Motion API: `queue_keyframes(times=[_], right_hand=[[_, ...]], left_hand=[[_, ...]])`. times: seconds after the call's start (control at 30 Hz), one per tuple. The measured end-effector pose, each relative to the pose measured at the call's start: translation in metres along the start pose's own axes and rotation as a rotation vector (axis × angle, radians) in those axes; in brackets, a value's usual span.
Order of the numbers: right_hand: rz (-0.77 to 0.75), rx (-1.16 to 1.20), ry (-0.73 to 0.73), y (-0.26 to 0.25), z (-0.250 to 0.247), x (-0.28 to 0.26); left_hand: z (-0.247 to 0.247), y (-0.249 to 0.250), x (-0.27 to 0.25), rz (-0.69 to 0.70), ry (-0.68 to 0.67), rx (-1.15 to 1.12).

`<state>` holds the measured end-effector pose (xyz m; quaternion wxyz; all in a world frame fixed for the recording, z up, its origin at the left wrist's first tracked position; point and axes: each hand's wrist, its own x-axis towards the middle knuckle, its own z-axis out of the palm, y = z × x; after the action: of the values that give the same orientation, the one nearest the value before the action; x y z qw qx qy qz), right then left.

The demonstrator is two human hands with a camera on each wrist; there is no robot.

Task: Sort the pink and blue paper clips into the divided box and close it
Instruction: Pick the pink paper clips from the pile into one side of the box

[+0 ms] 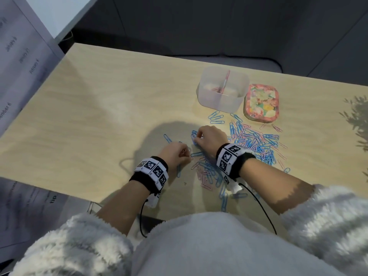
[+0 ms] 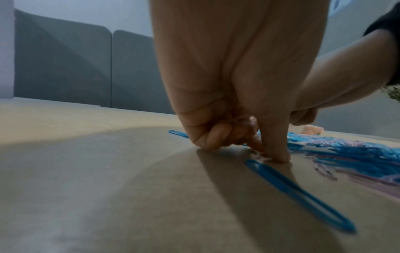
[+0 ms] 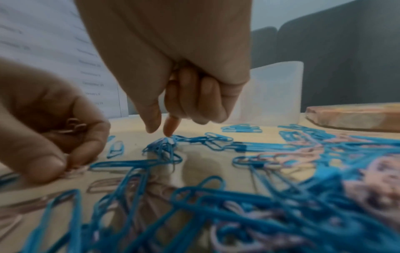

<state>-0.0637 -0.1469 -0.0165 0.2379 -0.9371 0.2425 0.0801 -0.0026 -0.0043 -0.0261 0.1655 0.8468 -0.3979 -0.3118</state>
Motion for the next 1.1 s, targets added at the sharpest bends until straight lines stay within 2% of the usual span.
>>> queue_keyframes(times=[0.13, 0.23, 0.37, 0.47, 0.5, 0.6, 0.67, 0.77, 0.83, 0.93, 1.0, 1.1], right_hand=[[0.068, 0.030, -0.033, -0.009, 0.003, 0.008], [0.106, 0.150, -0.055, -0.004, 0.006, 0.013], [0.118, 0.336, 0.064, 0.013, -0.001, 0.014], [0.125, 0.478, 0.130, 0.023, -0.017, 0.006], [0.142, 0.554, 0.111, 0.026, -0.022, 0.001], [0.135, 0.797, -0.068, 0.033, -0.025, -0.017], [0.137, 0.845, -0.153, 0.036, -0.025, -0.029], [0.196, 0.872, -0.195, 0.039, -0.018, -0.042], [0.141, 0.742, -0.191, 0.039, -0.010, -0.050], [-0.104, 0.309, -0.212, 0.039, 0.004, -0.062], [-0.119, 0.084, -0.217, 0.042, 0.013, -0.067], [-0.045, 0.093, -0.135, 0.052, 0.011, -0.063]], left_hand=[[-0.002, -0.005, -0.002, -0.064, -0.035, -0.029], [-0.006, -0.013, -0.006, -0.095, -0.035, -0.213], [-0.015, -0.014, -0.011, -0.079, -0.025, -0.474], [-0.016, -0.007, -0.011, -0.125, -0.094, -0.591], [-0.015, -0.004, -0.010, -0.151, -0.105, -0.617], [-0.011, 0.006, -0.008, -0.191, -0.112, -0.578], [-0.007, 0.010, -0.007, -0.130, -0.102, -0.440], [0.003, 0.011, -0.008, -0.053, -0.067, -0.191], [0.010, 0.010, -0.009, -0.039, 0.000, -0.064], [0.016, 0.011, -0.011, -0.027, 0.029, -0.001], [0.017, 0.012, -0.014, -0.031, 0.010, 0.011], [0.013, 0.009, -0.018, -0.035, 0.011, 0.015]])
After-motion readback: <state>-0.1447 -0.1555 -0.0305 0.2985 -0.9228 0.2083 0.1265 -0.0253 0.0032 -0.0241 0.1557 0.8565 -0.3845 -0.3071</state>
